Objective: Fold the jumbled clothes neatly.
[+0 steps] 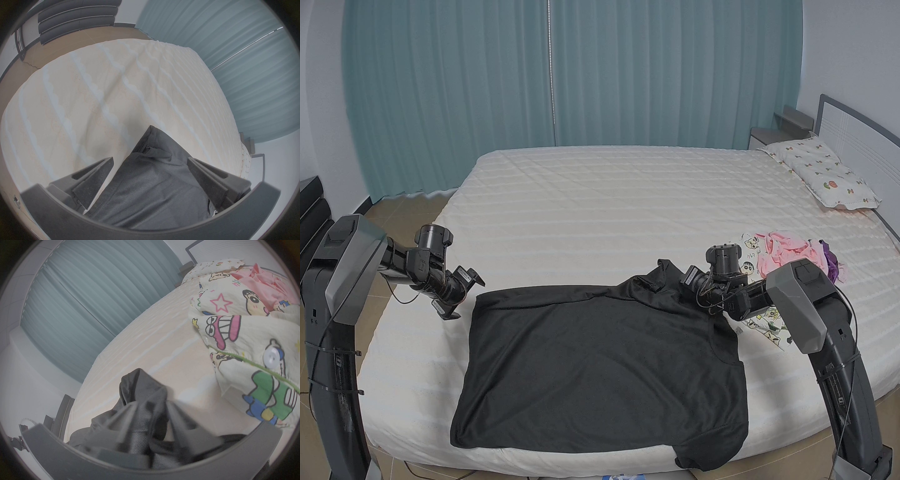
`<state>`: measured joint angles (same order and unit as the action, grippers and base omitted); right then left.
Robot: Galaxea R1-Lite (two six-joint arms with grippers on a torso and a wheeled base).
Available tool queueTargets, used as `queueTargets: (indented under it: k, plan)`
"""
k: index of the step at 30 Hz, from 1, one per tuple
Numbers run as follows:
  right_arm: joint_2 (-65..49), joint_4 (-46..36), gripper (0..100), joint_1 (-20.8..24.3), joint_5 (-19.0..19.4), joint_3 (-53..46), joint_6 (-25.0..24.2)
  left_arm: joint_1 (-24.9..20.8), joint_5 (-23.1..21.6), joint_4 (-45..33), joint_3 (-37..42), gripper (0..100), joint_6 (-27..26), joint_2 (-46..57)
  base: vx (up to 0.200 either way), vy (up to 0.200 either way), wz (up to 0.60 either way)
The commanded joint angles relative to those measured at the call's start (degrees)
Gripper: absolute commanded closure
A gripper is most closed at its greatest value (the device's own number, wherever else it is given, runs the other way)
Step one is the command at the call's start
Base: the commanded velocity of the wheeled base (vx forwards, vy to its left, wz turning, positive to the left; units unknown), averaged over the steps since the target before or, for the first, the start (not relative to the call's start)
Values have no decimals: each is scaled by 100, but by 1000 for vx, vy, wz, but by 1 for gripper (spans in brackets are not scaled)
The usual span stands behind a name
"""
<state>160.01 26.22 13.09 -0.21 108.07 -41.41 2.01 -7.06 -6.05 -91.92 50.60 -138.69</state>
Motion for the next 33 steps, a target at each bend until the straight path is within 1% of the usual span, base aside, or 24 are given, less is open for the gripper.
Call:
queueTargets:
  k: [1,5,8,15,20,24,25,33]
  plan:
    - [-49,32,100,-52,-32,21,-16,-8,38,-125,-265,0,-42,-228,0,0,0]
    - [-111,32,100,-105,-199,-14,-16,-43,143,-274,-538,0,-86,-369,0,0,0]
    - [-102,58,100,-132,-234,-14,-16,-96,161,-389,-758,0,-86,-457,0,0,0]
    - [-120,454,100,-140,-419,-40,1,-113,293,-793,-1505,0,-86,-852,0,0,0]
    - [-111,463,100,-140,-436,-84,1,-201,363,-995,-1935,0,-103,-1151,0,0,0]
    - [-155,498,100,-132,-428,-243,1,-254,556,-1030,-2173,0,-156,-1336,0,0,0]
    - [-155,498,100,-140,-428,-251,1,-263,556,-1048,-2199,100,-182,-1362,0,0,0]
    - [-163,507,100,-140,-428,-243,-7,-307,574,-1083,-2267,100,-244,-1380,0,0,0]
